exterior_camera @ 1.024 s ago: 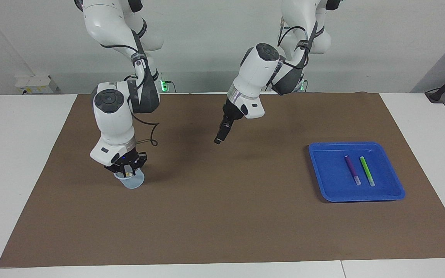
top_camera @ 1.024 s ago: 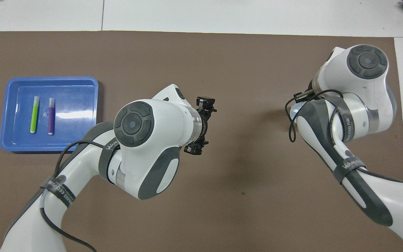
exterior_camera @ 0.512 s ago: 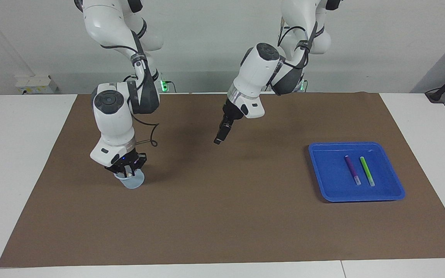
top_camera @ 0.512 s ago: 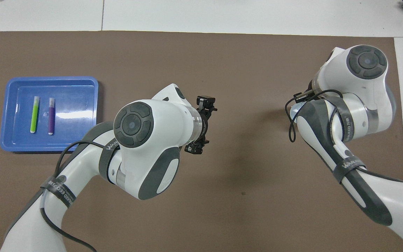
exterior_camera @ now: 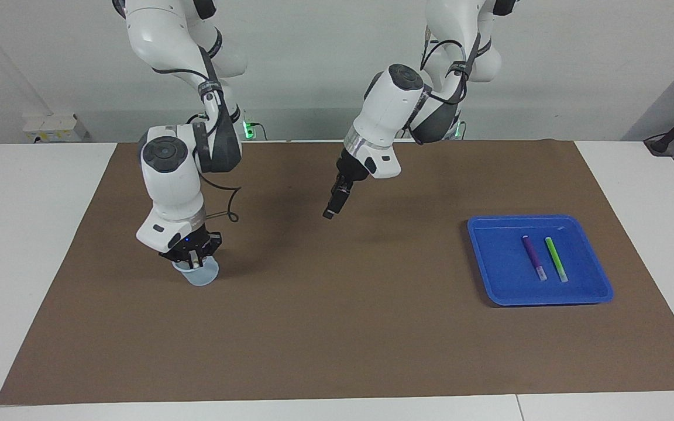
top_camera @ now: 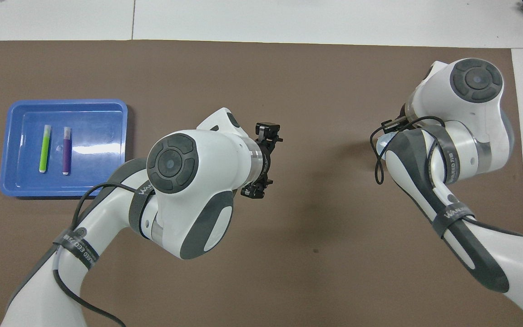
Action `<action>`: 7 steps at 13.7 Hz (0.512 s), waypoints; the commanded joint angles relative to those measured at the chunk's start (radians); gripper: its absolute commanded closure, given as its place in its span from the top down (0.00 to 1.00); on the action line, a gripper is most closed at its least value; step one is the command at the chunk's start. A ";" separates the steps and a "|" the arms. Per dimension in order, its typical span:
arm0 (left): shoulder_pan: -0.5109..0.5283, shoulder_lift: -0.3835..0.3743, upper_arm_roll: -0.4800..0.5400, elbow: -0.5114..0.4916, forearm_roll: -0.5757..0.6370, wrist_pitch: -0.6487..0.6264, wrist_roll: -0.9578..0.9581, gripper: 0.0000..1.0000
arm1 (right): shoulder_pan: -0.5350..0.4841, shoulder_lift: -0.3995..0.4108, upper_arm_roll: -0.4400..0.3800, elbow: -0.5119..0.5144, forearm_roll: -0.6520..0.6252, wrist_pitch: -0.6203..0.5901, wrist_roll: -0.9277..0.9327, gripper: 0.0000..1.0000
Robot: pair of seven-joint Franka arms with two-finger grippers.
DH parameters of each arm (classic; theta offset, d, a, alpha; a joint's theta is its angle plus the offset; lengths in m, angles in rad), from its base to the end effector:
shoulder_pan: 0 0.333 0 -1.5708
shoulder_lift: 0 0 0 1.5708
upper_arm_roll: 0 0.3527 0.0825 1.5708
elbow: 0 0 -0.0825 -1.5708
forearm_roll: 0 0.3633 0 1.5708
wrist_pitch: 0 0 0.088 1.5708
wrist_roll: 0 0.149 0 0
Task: Right arm passes pens to left for tray arrangement
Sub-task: 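Grasp the yellow pen in the cup with the right gripper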
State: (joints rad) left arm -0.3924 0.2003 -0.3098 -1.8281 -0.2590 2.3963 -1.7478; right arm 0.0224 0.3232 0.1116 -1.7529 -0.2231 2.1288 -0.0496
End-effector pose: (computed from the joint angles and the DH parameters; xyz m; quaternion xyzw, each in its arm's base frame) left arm 0.4970 -0.4164 0.4758 0.7981 0.5583 -0.0626 0.2180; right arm 0.6419 0.0627 0.3957 0.9861 0.1440 0.0312 0.0773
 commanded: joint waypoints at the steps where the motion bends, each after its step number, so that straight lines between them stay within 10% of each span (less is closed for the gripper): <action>1: -0.016 -0.006 0.011 -0.022 -0.017 0.046 -0.024 1.00 | -0.013 -0.010 0.010 0.012 -0.010 -0.016 -0.013 0.09; 7: -0.016 -0.012 0.011 -0.045 -0.017 0.072 -0.032 1.00 | -0.036 -0.099 0.008 0.102 0.011 -0.187 -0.018 0.09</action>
State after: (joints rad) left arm -0.3925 0.2014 -0.3098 -1.8487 -0.2595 2.4377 -1.7660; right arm 0.0134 0.2768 0.1110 -1.6492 -0.2212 1.9882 -0.0496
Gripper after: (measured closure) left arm 0.000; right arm 0.824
